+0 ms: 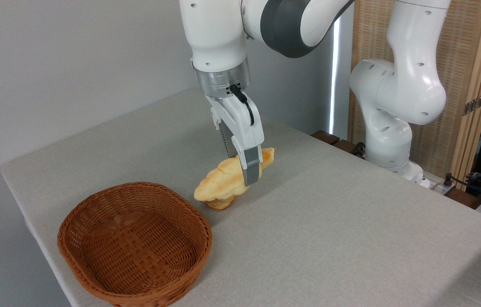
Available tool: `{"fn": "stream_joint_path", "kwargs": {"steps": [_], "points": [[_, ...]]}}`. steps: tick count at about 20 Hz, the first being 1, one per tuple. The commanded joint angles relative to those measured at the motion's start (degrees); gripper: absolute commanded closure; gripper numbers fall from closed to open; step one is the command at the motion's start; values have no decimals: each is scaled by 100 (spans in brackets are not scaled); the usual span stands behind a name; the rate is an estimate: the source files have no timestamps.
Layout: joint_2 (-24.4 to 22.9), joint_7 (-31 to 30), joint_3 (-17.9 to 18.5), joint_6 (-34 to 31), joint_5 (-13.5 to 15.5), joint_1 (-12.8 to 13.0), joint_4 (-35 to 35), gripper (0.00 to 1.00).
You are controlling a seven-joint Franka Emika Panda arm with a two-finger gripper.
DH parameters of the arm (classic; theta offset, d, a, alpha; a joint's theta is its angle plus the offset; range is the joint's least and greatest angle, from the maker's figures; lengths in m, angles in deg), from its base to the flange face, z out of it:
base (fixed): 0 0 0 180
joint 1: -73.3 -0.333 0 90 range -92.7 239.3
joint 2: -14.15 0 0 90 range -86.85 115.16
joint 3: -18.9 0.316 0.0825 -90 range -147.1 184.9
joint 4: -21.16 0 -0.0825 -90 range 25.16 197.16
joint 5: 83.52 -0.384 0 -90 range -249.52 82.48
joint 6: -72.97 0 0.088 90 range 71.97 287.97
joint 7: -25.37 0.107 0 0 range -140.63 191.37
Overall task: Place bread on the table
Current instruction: 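Lower the braided bread onto the table beside the round bun, then open the gripper and raise it off the braided bread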
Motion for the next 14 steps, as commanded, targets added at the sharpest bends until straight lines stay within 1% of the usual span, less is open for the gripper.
{"fn": "stream_joint_path", "kwargs": {"steps": [1, 11, 14], "points": [[77, 36, 11, -47, -48, 69, -61, 0], [112, 19, -33, -29, -48, 69, -79, 0], [130, 10, -33, -12, -48, 69, -202, 0]]}}
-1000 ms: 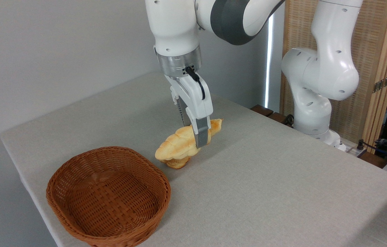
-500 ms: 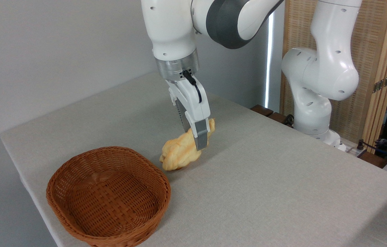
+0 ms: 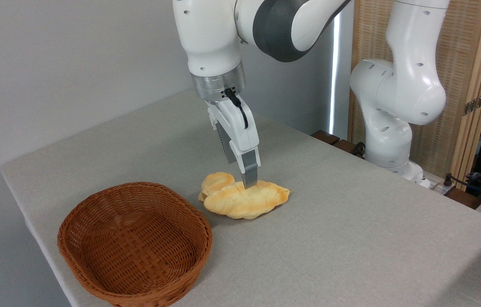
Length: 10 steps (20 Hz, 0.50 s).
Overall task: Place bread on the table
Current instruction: 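Open the gripper and raise it off the braided bread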
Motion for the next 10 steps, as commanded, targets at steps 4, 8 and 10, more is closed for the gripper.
{"fn": "stream_joint_path", "kwargs": {"steps": [4, 8, 10], "points": [[227, 1, 13, 105, -48, 18, -498, 0], [447, -43, 22, 185, -48, 18, -796, 0], [579, -43, 22, 185, -39, 18, -982, 0]]}}
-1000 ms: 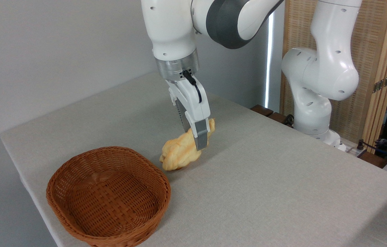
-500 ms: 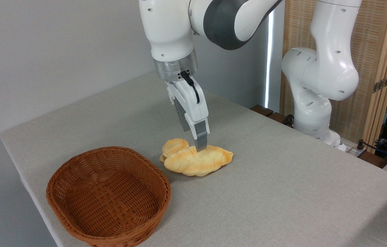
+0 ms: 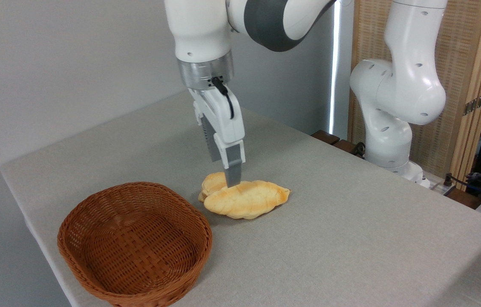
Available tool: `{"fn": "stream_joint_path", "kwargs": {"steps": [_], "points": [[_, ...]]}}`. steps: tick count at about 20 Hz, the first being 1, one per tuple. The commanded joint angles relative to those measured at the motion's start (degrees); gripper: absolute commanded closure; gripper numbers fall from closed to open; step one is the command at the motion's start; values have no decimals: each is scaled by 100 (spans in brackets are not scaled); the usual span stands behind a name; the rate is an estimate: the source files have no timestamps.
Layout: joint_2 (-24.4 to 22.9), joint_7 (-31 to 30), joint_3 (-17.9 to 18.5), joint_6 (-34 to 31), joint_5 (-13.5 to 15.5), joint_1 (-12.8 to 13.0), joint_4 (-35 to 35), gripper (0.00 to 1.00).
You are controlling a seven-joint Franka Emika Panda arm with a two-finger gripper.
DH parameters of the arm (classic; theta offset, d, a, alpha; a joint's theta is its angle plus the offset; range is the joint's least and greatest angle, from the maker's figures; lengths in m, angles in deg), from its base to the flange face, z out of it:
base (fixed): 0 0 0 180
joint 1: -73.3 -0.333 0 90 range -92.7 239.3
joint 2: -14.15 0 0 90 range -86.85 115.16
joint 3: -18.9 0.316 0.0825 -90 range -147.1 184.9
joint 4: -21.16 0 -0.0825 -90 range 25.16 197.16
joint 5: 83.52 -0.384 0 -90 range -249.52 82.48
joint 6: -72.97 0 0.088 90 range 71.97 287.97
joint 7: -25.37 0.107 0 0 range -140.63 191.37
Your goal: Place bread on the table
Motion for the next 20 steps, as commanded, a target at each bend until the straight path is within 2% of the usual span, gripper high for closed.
{"fn": "stream_joint_path", "kwargs": {"steps": [1, 5, 10, 17, 20], "points": [[394, -38, 22, 22, -48, 19, -545, 0], [605, -327, 22, 303, -48, 19, -749, 0], [860, -1460, -92, 970, -56, 27, -819, 0], [1010, -2489, -198, 1050, -232, 27, -986, 0], [1010, -2499, -189, 1050, -232, 27, -986, 0]]}}
